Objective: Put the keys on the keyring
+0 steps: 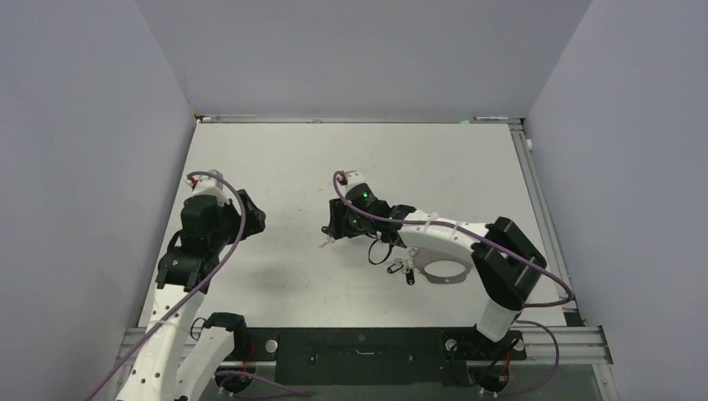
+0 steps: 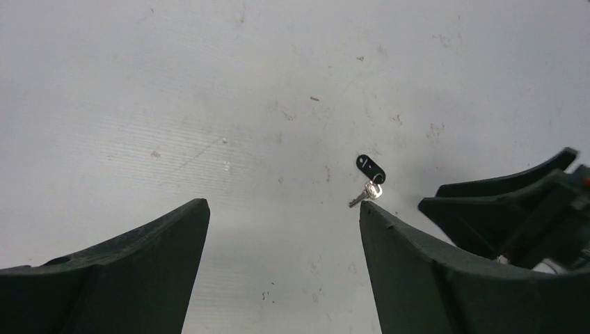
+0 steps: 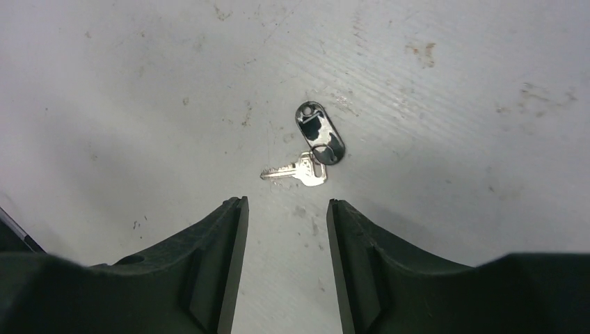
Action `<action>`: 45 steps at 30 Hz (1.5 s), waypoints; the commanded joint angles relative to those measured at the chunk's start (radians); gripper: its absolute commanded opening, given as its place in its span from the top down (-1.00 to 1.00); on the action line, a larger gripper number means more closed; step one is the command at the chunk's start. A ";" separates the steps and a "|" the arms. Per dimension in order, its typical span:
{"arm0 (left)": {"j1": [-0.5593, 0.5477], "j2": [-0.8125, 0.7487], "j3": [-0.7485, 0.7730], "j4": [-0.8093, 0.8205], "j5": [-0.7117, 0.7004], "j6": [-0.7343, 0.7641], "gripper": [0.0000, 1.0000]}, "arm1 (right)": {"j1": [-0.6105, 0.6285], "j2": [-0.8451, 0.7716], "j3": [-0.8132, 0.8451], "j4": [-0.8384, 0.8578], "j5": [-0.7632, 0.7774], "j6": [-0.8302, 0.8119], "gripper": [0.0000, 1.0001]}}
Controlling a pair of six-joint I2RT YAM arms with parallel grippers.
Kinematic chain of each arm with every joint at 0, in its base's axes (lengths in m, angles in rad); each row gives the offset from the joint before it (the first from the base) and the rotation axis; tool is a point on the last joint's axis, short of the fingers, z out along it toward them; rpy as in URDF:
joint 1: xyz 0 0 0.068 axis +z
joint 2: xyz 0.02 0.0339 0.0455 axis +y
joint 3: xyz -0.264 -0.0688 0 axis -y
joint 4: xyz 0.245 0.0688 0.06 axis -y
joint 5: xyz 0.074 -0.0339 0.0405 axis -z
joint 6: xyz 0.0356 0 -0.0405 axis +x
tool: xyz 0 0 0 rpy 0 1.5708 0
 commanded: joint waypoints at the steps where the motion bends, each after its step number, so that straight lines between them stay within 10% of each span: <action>1: -0.132 0.084 0.022 0.022 -0.026 -0.047 -0.52 | 0.006 -0.208 -0.077 -0.112 0.202 -0.080 0.07; 12: -0.550 0.289 -0.008 0.232 -0.326 -0.110 -0.52 | -0.060 -0.601 -0.346 -0.179 0.408 -0.077 0.07; 33: -0.522 0.827 0.076 0.565 0.015 0.083 0.22 | -0.062 -0.867 -0.424 -0.366 0.470 -0.014 0.07; 45: -0.521 0.948 0.142 0.535 -0.026 0.099 0.43 | -0.060 -0.886 -0.419 -0.385 0.478 -0.017 0.07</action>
